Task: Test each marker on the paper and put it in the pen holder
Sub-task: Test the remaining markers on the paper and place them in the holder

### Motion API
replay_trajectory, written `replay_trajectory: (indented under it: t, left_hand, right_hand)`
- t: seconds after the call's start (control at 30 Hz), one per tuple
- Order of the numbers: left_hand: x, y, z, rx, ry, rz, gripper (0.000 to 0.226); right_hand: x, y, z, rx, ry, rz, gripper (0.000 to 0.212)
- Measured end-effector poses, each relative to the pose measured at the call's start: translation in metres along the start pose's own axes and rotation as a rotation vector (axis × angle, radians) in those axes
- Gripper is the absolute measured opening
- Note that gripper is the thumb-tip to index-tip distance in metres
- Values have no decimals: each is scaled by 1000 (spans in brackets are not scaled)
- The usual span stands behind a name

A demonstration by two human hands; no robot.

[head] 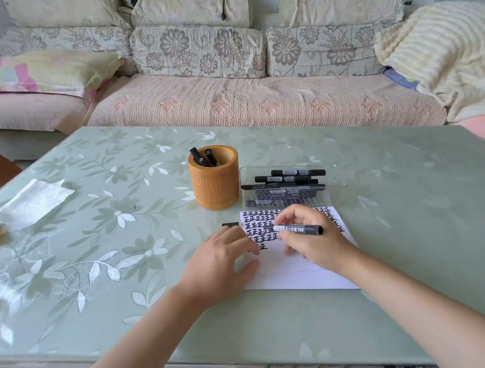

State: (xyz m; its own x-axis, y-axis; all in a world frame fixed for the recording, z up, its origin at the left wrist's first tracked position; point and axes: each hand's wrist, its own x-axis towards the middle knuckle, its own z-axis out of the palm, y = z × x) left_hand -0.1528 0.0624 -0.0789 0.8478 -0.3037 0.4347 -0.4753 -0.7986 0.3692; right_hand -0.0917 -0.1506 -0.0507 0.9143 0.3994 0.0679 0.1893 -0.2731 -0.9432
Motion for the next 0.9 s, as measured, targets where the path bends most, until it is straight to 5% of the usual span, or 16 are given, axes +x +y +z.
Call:
replay_trajectory:
  t: [0.17,0.9]
  left_hand:
    - [-5,-3,-1,10,-44,-1,10]
    - [-5,-4,2,2,-49,-25,18]
  right_hand:
    - [6,11,6,6,84,86,16]
    - [9,28,9,-101,26,-61,23]
